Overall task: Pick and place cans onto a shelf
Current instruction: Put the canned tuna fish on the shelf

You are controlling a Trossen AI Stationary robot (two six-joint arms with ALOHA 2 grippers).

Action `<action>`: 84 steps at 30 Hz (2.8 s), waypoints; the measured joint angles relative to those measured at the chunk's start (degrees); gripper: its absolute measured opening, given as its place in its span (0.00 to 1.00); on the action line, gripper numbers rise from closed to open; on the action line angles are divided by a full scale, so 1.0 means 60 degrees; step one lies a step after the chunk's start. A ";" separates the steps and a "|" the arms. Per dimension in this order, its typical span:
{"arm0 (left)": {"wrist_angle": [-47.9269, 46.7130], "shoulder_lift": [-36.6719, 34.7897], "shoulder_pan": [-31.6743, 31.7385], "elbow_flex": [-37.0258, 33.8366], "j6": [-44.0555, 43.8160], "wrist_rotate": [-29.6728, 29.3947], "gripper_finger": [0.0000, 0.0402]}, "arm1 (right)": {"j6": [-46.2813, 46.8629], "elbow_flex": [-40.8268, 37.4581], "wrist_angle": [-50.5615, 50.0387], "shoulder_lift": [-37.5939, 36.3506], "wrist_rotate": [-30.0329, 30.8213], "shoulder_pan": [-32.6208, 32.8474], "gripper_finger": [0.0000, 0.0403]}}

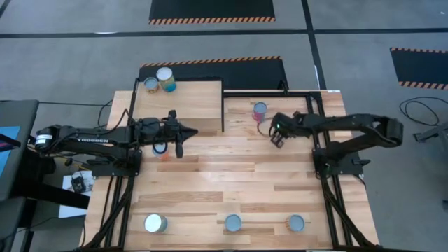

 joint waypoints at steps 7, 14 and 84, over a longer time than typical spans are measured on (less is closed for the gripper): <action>-0.0053 0.0000 -0.0359 -0.0010 0.0324 -0.0002 0.02 | -0.0174 0.0003 0.2282 -0.0560 -0.0860 0.3534 0.04; -0.0030 0.0000 -0.0366 -0.0011 0.0311 -0.0060 0.02 | -0.2316 0.0789 0.6070 0.1317 -0.0947 0.5326 0.05; -0.1348 0.5940 -0.2370 0.2115 -0.0933 -0.0404 0.16 | -0.4205 -0.2040 0.9163 -0.1047 0.0272 0.4749 0.05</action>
